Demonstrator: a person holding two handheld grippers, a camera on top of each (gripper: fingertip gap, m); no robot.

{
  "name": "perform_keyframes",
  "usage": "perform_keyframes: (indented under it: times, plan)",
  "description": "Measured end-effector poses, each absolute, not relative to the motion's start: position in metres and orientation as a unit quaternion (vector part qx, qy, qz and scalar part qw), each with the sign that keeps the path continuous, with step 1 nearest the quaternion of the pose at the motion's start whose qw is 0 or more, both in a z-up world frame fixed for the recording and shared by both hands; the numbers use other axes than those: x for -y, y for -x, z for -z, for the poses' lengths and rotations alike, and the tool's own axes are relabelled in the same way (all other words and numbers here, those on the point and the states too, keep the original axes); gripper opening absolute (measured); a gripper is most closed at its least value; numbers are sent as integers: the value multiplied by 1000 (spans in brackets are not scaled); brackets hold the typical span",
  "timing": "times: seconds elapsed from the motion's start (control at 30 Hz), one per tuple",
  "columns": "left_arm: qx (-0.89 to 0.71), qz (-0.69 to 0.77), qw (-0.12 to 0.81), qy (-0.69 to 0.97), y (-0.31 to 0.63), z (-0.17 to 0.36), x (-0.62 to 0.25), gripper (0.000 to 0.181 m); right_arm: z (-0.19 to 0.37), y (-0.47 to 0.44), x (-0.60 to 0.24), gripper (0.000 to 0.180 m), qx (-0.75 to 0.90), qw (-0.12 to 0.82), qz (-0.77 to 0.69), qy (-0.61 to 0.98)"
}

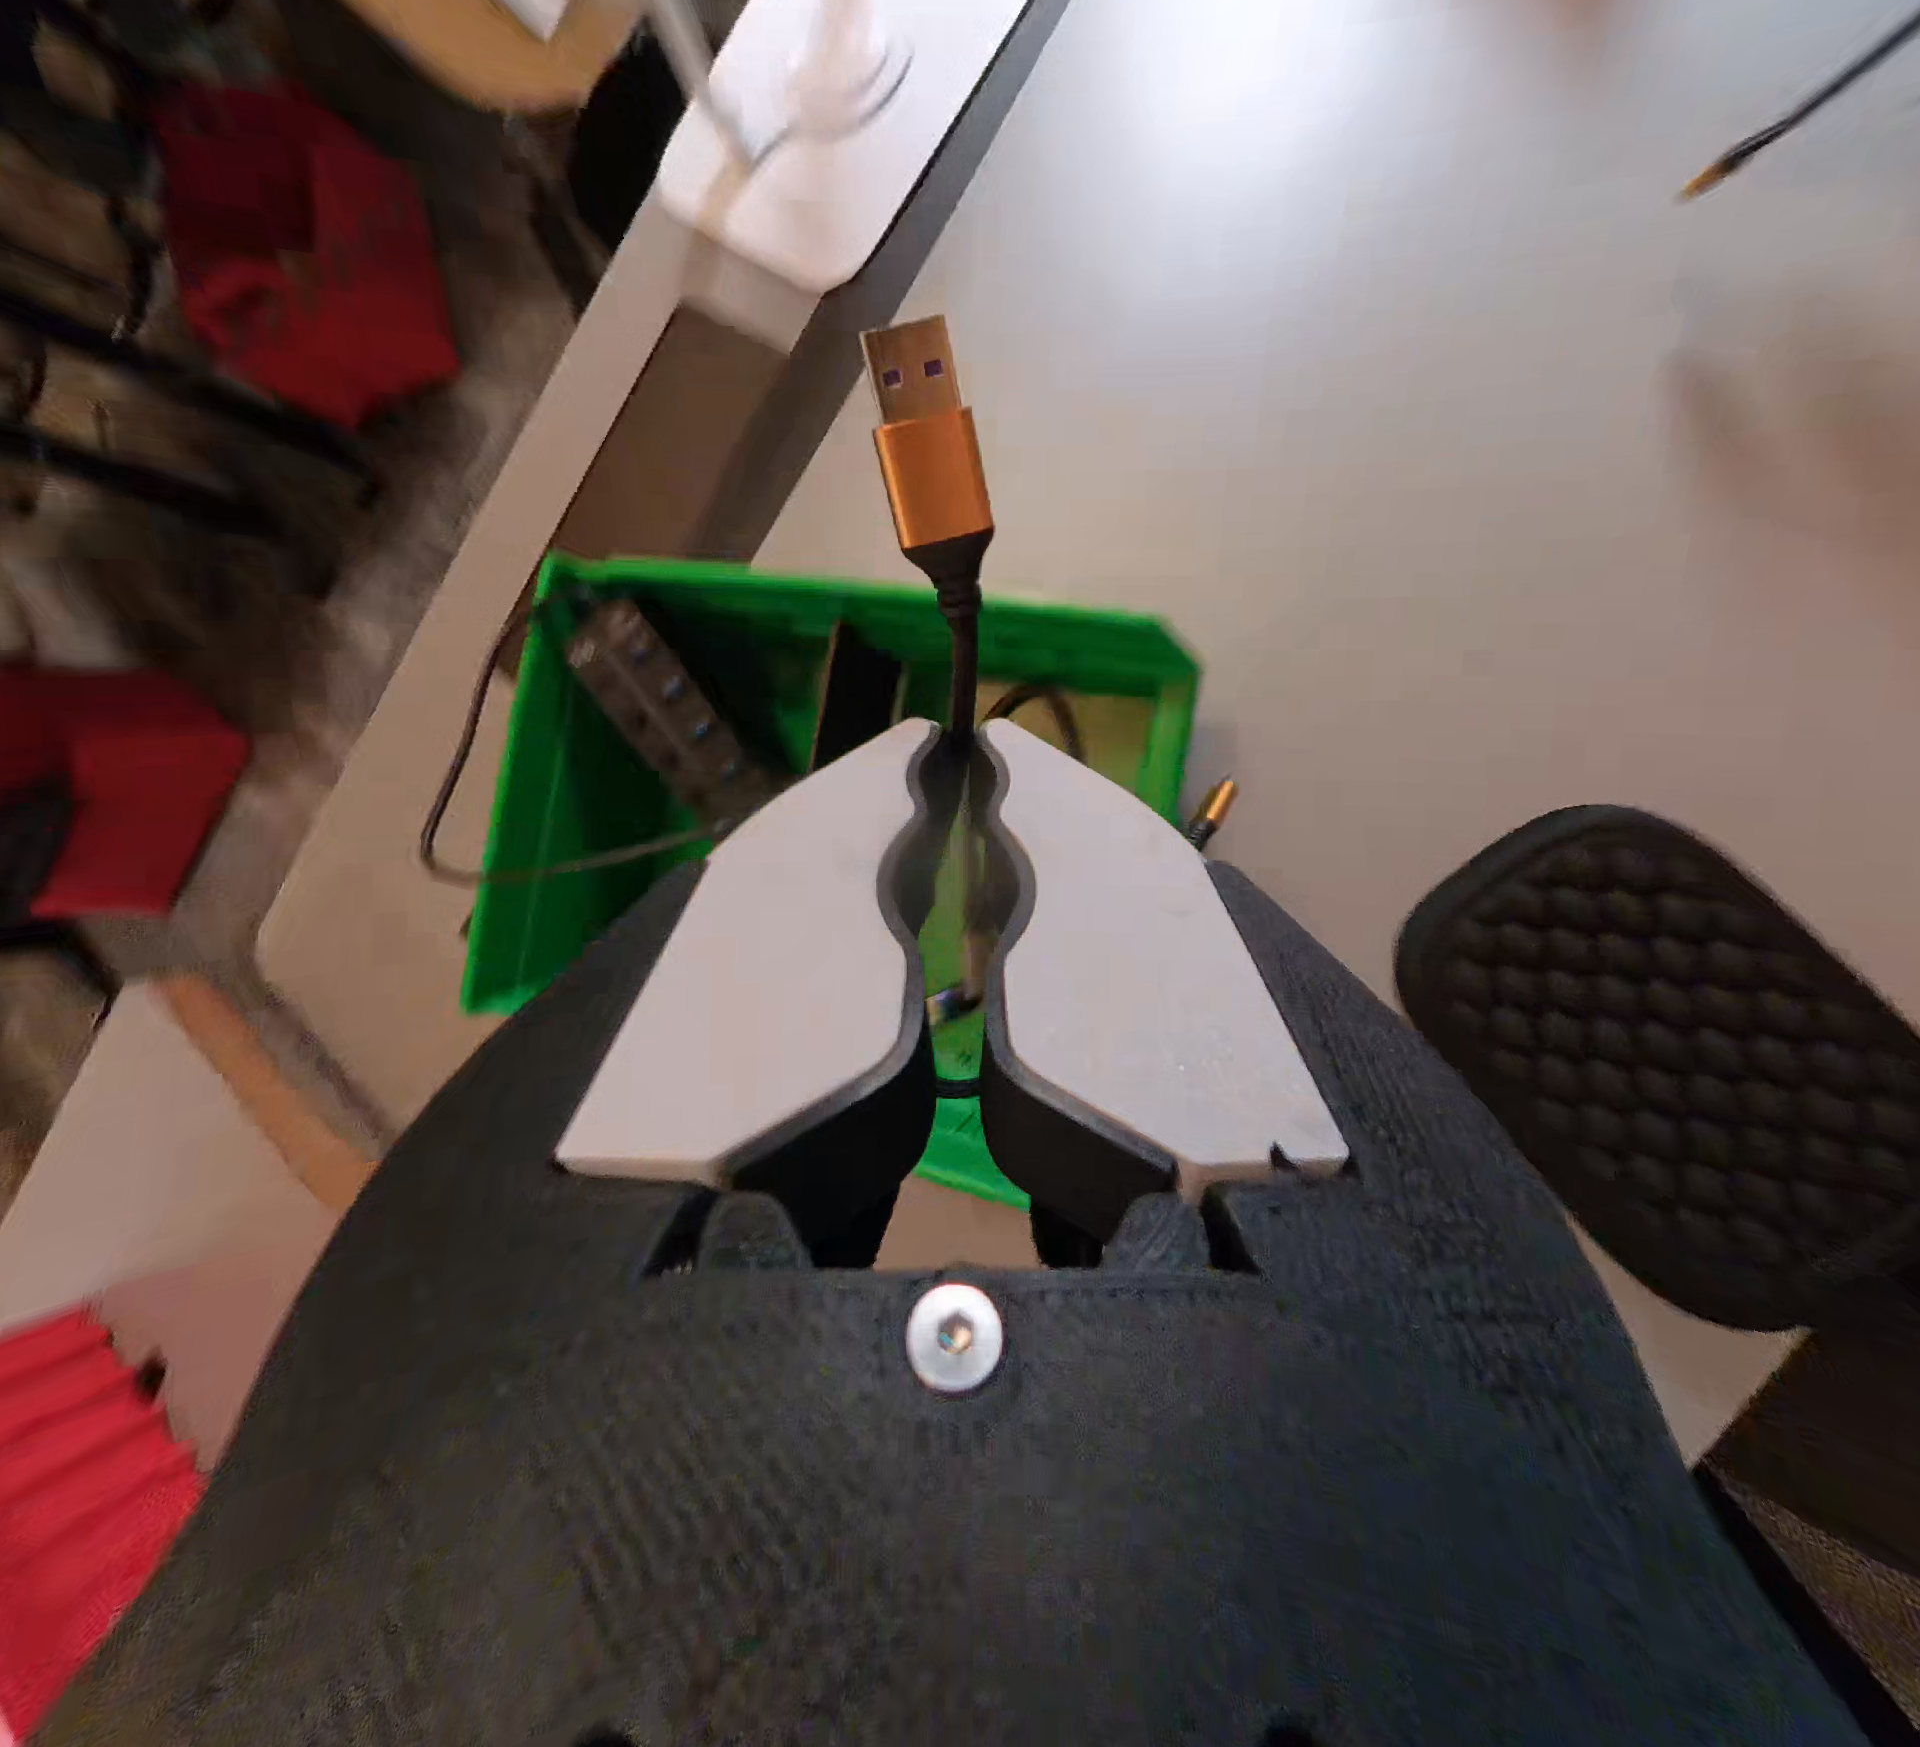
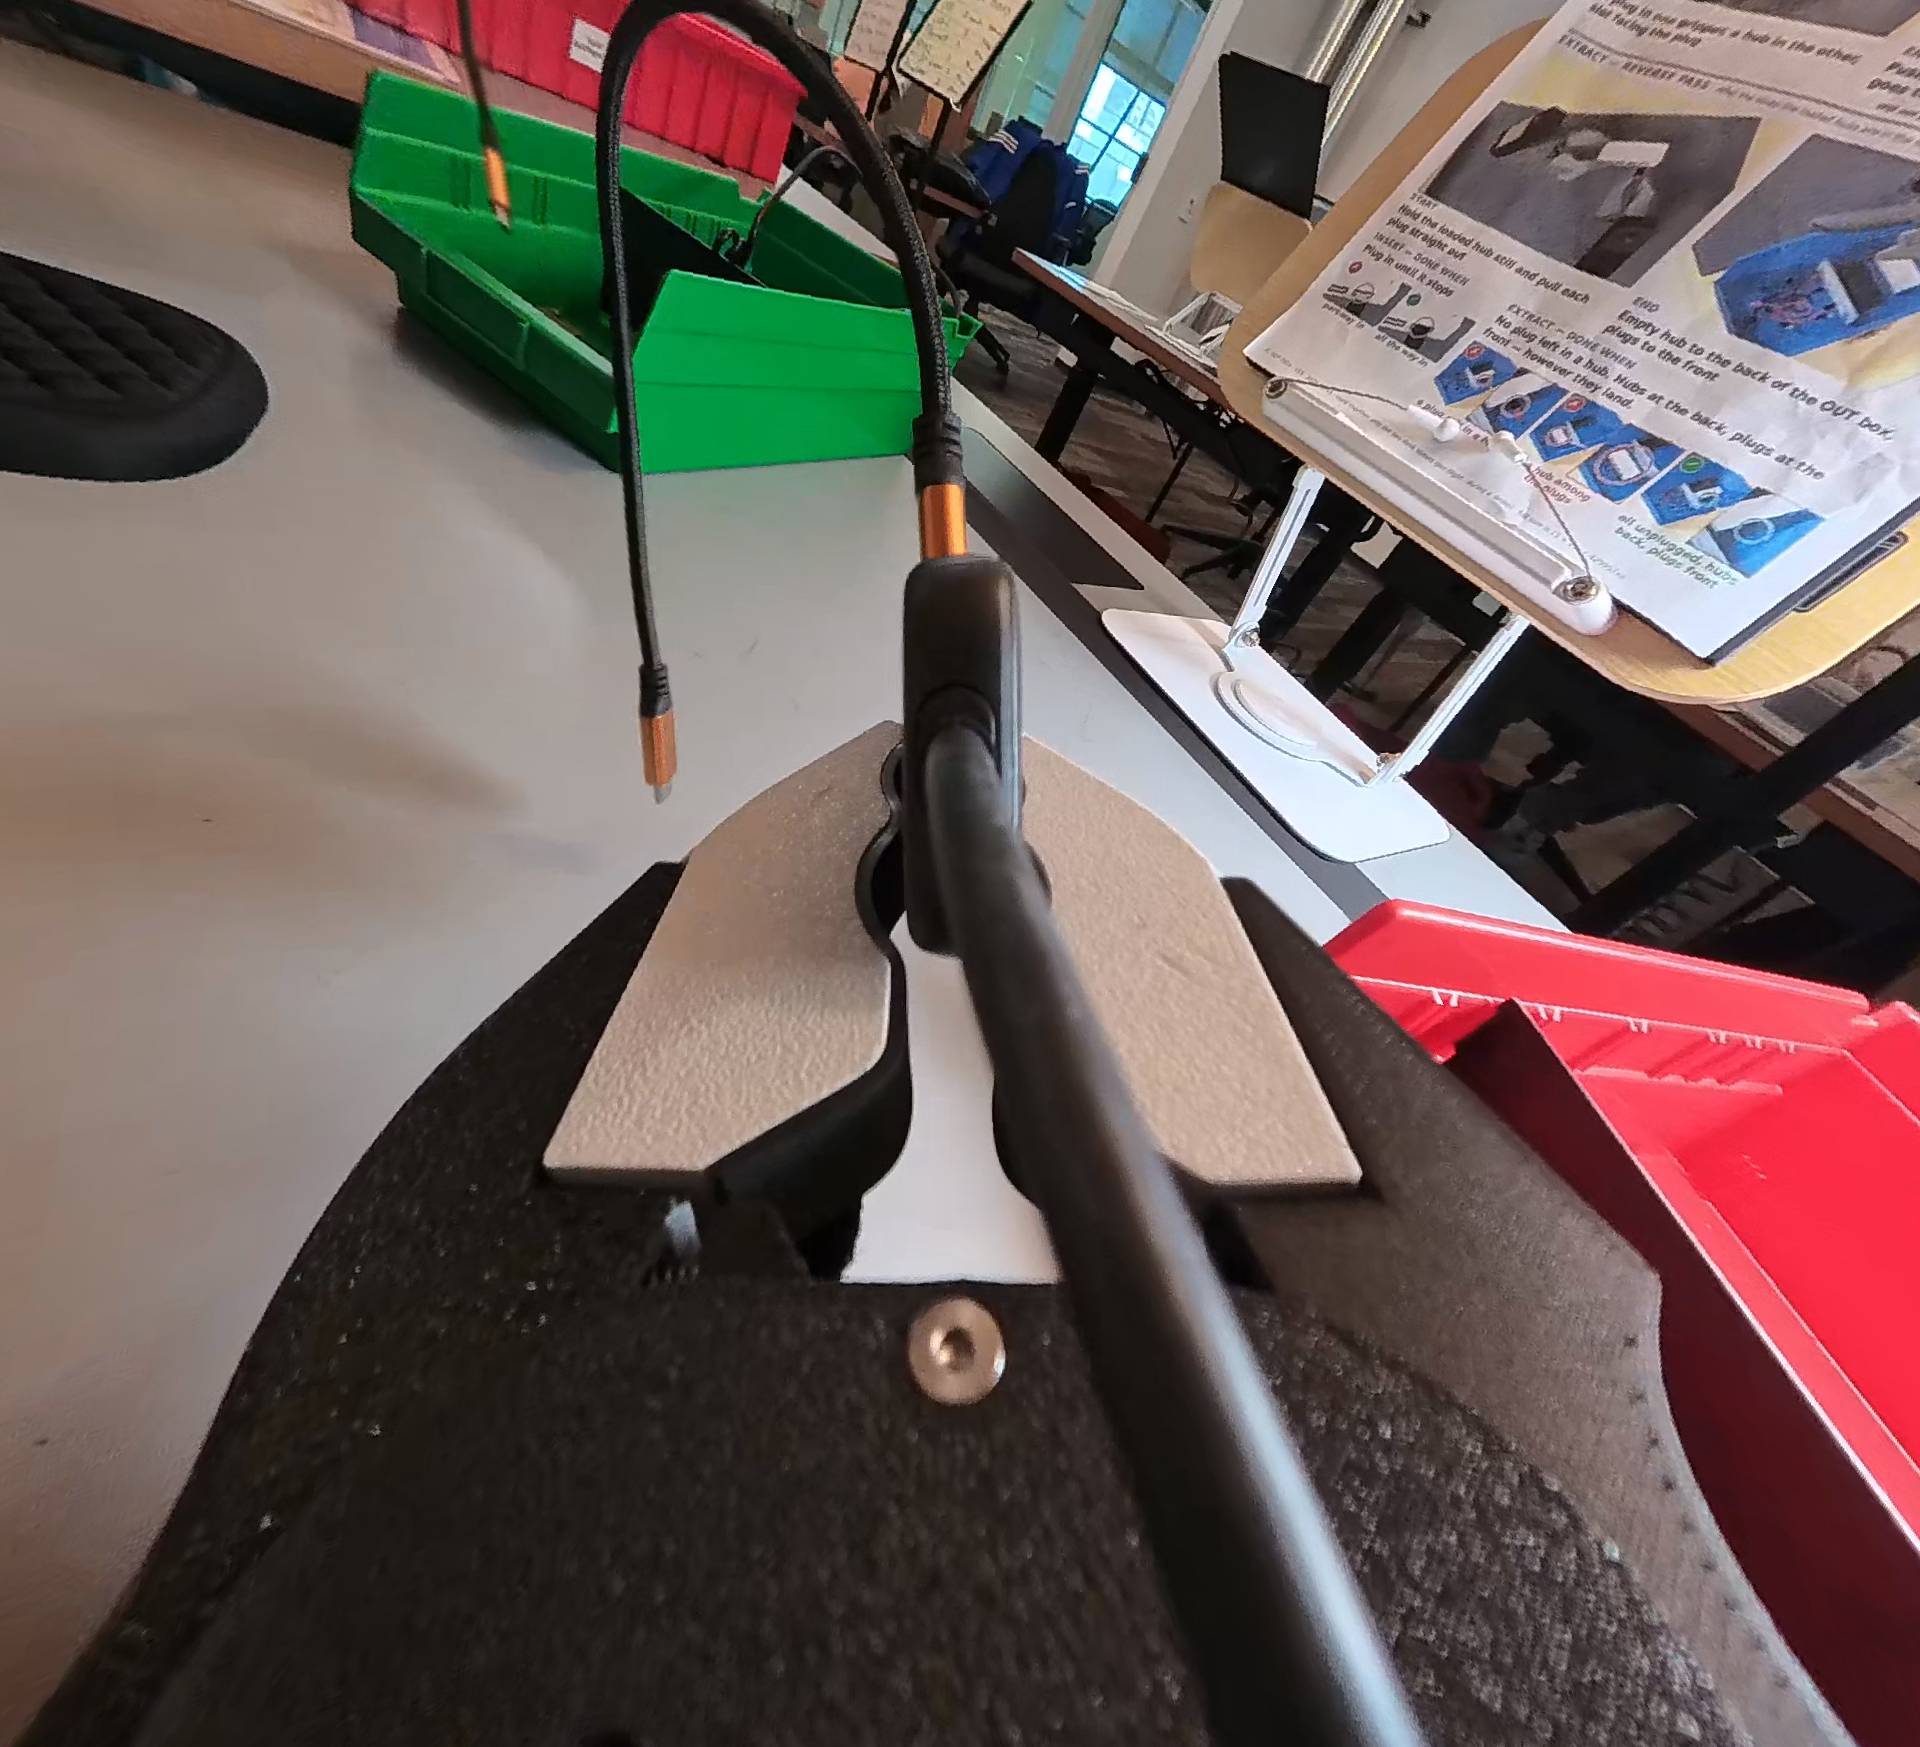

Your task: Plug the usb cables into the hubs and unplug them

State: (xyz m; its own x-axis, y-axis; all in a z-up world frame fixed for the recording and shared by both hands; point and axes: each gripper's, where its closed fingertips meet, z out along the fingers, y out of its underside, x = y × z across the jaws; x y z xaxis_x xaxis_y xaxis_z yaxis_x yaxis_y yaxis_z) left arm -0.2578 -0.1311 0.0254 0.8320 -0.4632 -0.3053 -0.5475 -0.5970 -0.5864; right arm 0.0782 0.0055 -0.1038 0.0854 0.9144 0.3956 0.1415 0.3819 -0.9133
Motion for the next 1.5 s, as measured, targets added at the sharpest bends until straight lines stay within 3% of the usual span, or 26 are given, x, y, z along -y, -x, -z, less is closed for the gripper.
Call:
perform_keyframes:
  times: [0.17,0.33,0.47,0.83,1.03,1.23,1.4,1.5]
  plan:
    - [-382,126,373,836,158,-31,152,4,99,-80,-3,12,590,595,-332,433]
    - [-446,318,326,771,72,32,169,4,99,-81,1,12,603,607,-317,408]
    - [-462,373,297,748,28,97,162,4,102,-81,1,12,615,611,-301,397]
    - [-452,245,279,811,-4,200,113,4,112,-83,-14,12,614,608,-273,422]
    - [-411,265,276,827,-9,205,101,21,110,-85,-23,12,598,611,-272,442]
    - [-415,219,257,845,-18,220,95,23,106,-89,-29,12,585,618,-269,451]
    - [-456,127,271,838,-6,222,89,8,104,-92,-34,12,579,622,-267,455]
    - [-437,9,352,828,33,187,60,5,104,-93,-37,12,573,624,-265,461]
